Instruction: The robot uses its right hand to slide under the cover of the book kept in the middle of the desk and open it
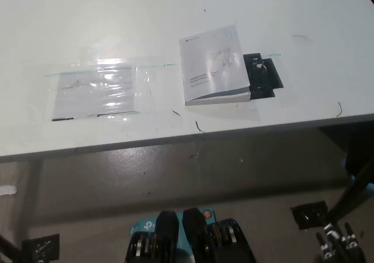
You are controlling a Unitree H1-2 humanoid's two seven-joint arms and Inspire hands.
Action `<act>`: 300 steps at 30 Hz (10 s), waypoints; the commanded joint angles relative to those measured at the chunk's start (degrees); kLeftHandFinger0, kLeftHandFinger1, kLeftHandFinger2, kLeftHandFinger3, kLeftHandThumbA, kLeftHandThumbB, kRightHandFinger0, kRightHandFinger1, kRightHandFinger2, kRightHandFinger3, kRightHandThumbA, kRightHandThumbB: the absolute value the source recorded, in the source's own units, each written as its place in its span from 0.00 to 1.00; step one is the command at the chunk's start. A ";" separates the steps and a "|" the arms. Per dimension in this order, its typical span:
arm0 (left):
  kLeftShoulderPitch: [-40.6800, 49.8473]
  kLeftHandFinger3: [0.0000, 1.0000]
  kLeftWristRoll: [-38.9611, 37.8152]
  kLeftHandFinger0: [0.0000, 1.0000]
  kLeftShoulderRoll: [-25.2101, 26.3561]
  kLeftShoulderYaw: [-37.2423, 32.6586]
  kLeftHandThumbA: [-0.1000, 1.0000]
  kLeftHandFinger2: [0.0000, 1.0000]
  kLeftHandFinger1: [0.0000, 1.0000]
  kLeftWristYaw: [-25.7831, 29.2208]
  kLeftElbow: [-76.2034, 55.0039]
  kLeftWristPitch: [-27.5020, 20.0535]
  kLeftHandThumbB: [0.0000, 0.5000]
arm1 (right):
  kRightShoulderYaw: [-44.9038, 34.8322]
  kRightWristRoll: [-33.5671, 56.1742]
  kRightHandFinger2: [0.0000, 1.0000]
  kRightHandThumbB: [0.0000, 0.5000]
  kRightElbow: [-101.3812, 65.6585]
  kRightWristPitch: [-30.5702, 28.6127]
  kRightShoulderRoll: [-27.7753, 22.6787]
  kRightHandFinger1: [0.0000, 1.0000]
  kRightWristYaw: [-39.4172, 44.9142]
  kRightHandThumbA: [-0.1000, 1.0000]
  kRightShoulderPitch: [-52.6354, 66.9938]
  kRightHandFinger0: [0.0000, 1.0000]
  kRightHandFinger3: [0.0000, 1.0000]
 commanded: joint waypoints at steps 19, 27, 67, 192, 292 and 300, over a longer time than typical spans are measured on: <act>-0.75 1.00 -7.75 1.00 0.79 -1.10 1.00 0.99 1.00 -1.96 -0.24 0.06 0.18 | -3.39 17.02 0.87 0.11 -23.13 8.49 -2.19 0.82 -12.20 1.00 -6.52 0.80 1.00; -0.59 1.00 -8.28 1.00 0.88 -1.45 1.00 1.00 1.00 -1.14 -0.83 0.19 0.19 | -2.75 19.84 0.88 0.10 -28.64 9.52 -5.36 0.79 -15.78 1.00 -11.07 0.81 1.00; -0.20 1.00 -7.71 0.98 1.19 -3.36 1.00 0.96 0.88 -0.35 -1.35 -0.53 0.18 | 14.61 6.04 0.97 0.19 -0.83 5.82 -4.97 0.95 -16.29 1.00 -39.53 0.91 1.00; -1.77 1.00 -5.76 0.94 4.16 -8.35 1.00 0.87 0.86 1.82 -1.38 2.49 0.18 | 54.64 -38.43 0.61 0.24 22.98 -14.19 -7.32 0.57 0.40 1.00 -48.67 0.56 0.76; 1.86 1.00 -6.33 0.99 3.23 -8.19 1.00 0.90 0.87 0.91 0.34 1.77 0.16 | 6.64 -12.61 0.58 0.29 -28.79 10.04 -5.82 0.54 9.84 1.00 -20.92 0.60 0.84; 2.71 1.00 -6.31 1.00 3.03 -8.22 1.00 0.93 0.90 0.45 -0.07 1.55 0.18 | 0.54 -4.98 0.63 0.23 -27.22 10.16 -2.50 0.57 8.04 1.00 -16.33 0.67 0.91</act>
